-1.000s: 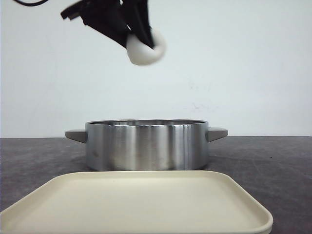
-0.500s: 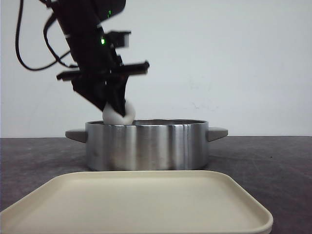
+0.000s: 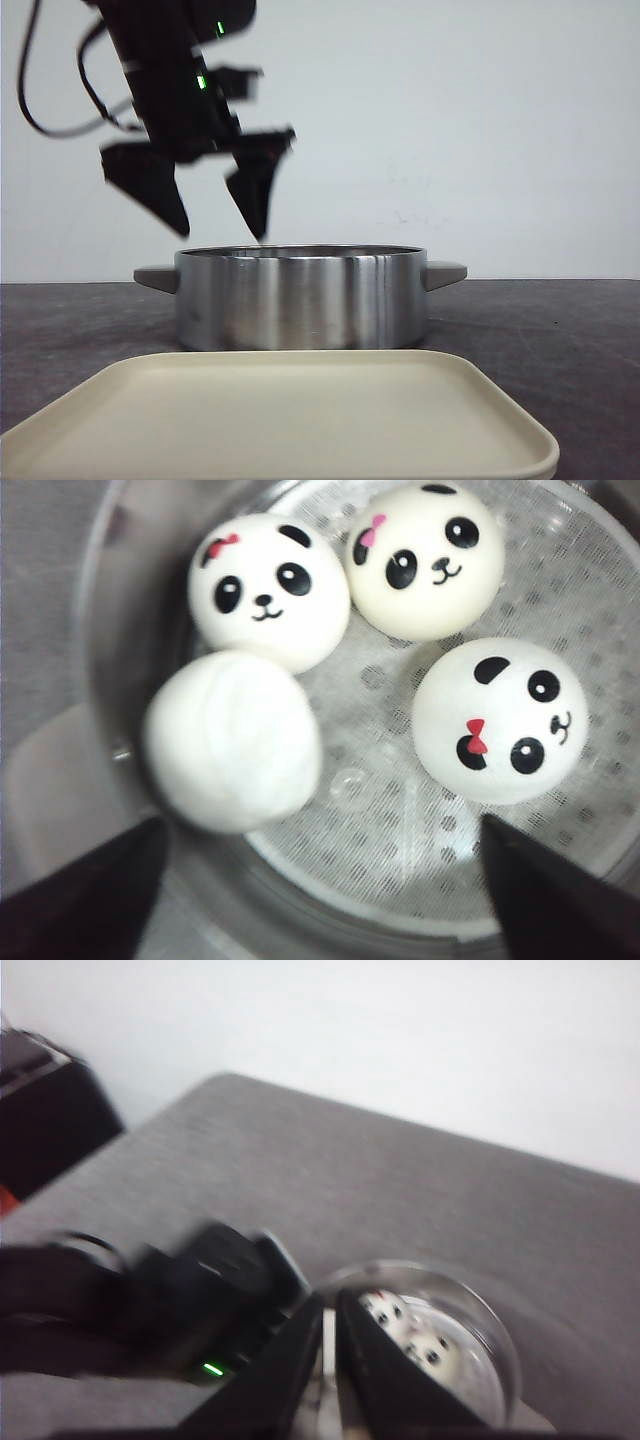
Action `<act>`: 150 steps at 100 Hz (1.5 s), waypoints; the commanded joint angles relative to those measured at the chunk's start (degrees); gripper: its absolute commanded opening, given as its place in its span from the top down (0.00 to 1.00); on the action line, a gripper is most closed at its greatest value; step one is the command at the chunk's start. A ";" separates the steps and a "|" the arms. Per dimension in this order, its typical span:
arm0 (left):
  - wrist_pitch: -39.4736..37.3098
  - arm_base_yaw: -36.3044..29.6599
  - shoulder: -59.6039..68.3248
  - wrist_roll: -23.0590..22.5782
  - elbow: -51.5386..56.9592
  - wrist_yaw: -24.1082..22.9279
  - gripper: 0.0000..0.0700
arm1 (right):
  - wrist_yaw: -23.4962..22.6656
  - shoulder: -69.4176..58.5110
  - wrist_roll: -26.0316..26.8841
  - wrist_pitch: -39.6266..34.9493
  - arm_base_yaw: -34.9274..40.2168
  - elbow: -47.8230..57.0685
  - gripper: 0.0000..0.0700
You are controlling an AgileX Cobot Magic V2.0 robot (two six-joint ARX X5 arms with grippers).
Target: Steam buns
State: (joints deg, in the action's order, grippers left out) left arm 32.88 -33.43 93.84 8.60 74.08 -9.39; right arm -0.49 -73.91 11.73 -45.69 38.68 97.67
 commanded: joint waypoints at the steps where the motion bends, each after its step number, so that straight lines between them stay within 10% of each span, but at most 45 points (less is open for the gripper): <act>1: -1.44 -0.13 -5.05 2.47 1.73 -1.25 0.59 | 2.34 -0.57 -0.92 0.37 0.52 -1.33 0.98; 19: -2.56 1.51 -19.23 2.71 1.57 -1.57 1.00 | 3.96 1.29 -0.92 9.07 1.22 -13.84 0.98; 57: 0.48 10.21 -47.21 3.17 -13.18 -1.55 1.00 | 16.81 8.90 -0.17 40.15 10.56 -42.36 0.98; 150: 3.32 12.26 -61.90 3.23 -19.12 -1.55 1.00 | 18.80 12.55 -0.20 46.77 12.50 -42.93 0.98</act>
State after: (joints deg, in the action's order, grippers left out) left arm 36.64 -21.02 31.75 11.60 54.15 -10.74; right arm 18.22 -62.78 11.35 -0.05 50.59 53.80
